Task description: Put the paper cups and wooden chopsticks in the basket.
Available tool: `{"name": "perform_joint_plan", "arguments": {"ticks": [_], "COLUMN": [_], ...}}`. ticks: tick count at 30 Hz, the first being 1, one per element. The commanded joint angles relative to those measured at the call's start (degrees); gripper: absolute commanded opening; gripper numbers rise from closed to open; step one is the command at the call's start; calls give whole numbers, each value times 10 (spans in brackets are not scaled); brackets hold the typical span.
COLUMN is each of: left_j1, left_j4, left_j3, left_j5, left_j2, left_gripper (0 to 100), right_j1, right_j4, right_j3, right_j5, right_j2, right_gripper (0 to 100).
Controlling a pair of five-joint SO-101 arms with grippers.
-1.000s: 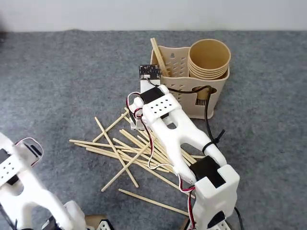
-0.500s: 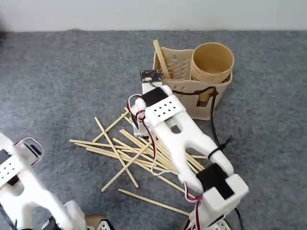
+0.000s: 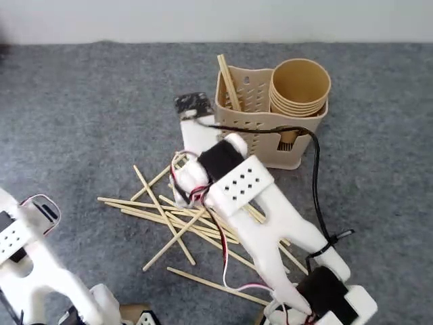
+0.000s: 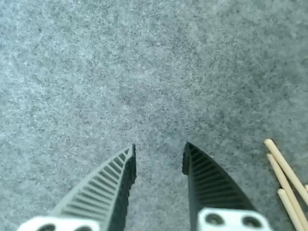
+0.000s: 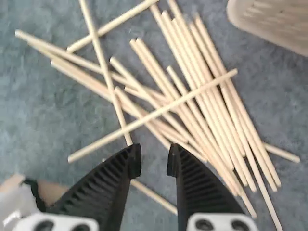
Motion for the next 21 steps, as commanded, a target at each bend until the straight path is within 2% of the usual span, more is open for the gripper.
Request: {"name": "perform_joint_plan", "arguments": {"ticks": [1,5,10,17,21], "left_j1": [1,1,1,1,1], "left_j4": [-9,-9,-9,-9,-9], "left_j3": [-1,-1,-1,-1,-1], "left_j5": [5,5,5,5,5], "left_j2": [-5,-5,-4,-4,-4], "left_gripper": [159,159,159,159,159], "right_j1": [-5,-4,-3,0,63], "right_j4": [57,57,-48,-230,-298], "right_j3": [-4,56,175,276,296], "right_j5": [12,114,258,382,433], "right_j2": [-29,-29,-29,-29,-29], "right_gripper": [107,107,107,111,112]}}
